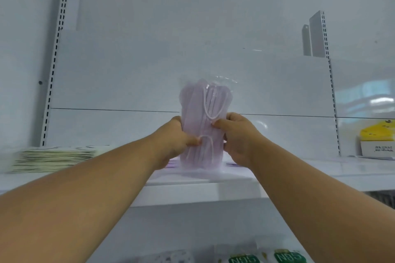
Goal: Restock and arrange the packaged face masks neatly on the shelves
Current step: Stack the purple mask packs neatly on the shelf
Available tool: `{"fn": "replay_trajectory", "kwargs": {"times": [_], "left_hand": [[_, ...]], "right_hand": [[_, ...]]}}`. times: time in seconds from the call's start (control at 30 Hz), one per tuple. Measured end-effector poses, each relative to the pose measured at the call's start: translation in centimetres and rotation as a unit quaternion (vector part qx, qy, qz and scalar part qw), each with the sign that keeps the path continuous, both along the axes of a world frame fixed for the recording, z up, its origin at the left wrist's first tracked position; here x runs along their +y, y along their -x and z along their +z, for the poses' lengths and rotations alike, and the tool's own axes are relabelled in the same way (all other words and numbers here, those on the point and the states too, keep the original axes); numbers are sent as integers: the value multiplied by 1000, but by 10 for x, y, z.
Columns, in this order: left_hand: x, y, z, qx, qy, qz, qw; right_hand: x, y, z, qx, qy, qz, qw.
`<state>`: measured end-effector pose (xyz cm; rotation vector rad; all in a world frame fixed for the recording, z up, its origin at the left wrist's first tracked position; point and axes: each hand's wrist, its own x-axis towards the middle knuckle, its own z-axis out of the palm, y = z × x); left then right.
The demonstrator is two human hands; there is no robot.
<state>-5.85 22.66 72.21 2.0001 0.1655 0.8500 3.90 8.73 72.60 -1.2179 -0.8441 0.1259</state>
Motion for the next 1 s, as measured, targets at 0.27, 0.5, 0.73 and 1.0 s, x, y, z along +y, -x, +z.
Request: {"fn": "replay_trajectory", "kwargs": {"times": [0.27,0.5,0.73,1.0], "left_hand": [[5,55,57,129,-316,96,935],[0,70,52,193,-428,135,873],[-3,67,42,170,-441,155,868],[36,73,-2,-45,44,76,995]], "right_hand": [[-23,-4,31,-108,26,-41,993],[-35,-14,12,-127,131,-50,982],[-37,-14,4,-128,137,15,982],[-38,-22,-12,-47,78,7,996]]}}
